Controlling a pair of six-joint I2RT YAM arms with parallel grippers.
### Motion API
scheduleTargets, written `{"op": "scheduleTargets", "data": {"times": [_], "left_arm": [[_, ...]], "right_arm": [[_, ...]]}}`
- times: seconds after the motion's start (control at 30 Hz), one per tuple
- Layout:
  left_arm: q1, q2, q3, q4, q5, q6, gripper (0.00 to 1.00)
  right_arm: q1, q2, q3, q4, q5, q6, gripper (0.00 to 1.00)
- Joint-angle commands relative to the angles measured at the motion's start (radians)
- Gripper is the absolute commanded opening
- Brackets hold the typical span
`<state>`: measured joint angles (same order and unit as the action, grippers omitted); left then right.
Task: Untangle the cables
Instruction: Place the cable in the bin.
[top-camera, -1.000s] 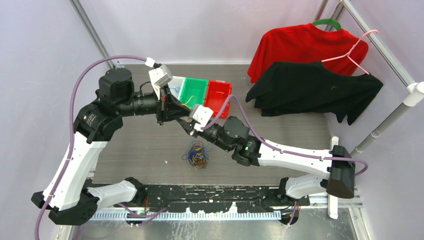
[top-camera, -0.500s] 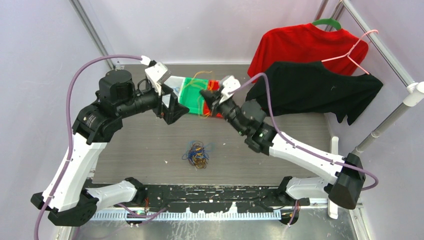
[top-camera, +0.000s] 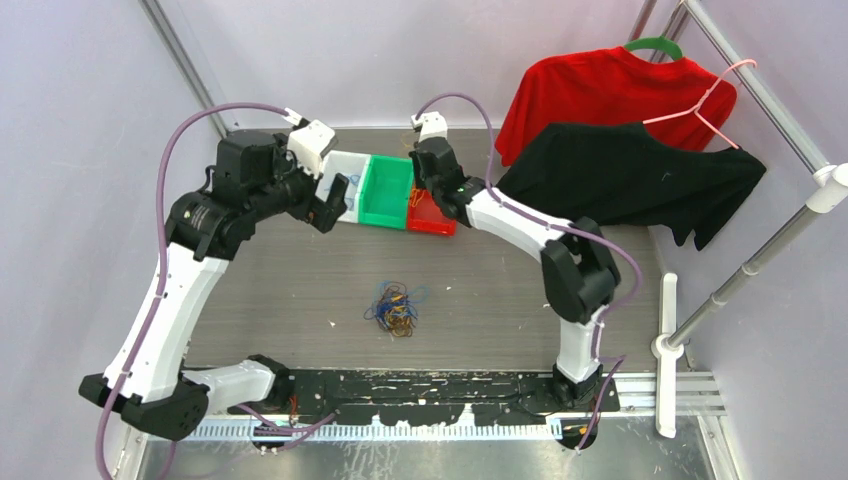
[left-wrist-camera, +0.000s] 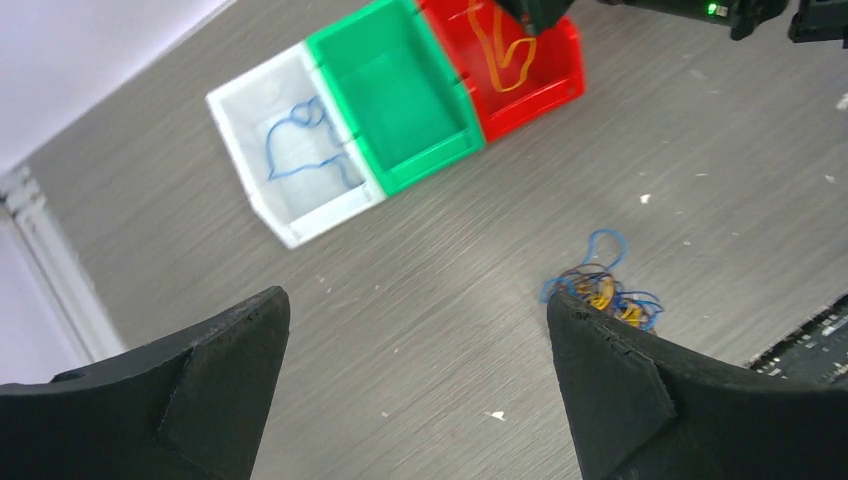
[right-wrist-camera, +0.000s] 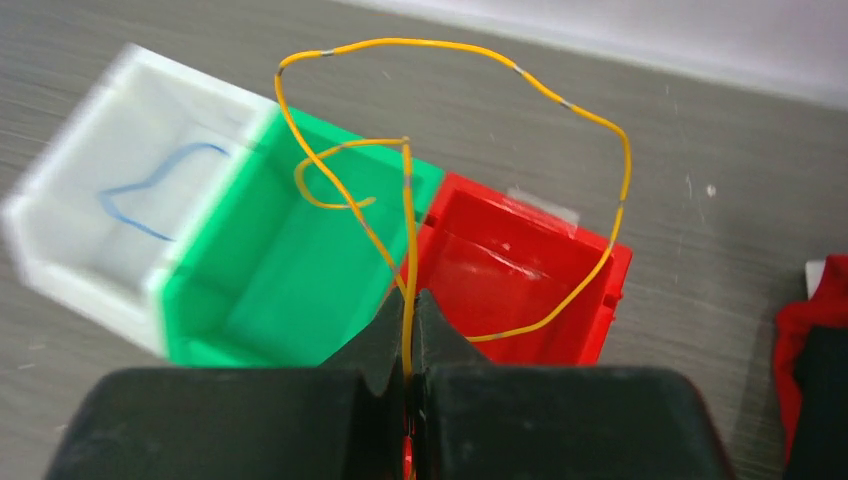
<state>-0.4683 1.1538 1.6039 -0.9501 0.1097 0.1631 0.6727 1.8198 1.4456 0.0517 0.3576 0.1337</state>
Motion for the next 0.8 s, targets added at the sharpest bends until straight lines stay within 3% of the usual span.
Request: {"op": "scheduleTargets", "data": {"times": [0.0,0.27,0.6,0.77], "left_arm": [[0.101,0.015,-0.005,-0.022,0.02,0.024,0.99],[0.145,0.004,-0.038,0.005,0.072,0.031,0.99],[0.146,0.008,-0.032,0.016,0.077,0.019,0.99],[0.164,0.025,-0.027,0.01,0.085,0.018,1.0]], "right_arm": [[-0.05,0.108,0.124,-0.095,0.088,0.064,0.01],[-0.093,0.17,0.098,-0.131,0.093,0.079,0.01],[-0.104,0.312,0.259,-0.248,0.004,0.036,0.01],[-0.104,0.359,0.32,-0.311,-0.028,0.038,0.11]]}}
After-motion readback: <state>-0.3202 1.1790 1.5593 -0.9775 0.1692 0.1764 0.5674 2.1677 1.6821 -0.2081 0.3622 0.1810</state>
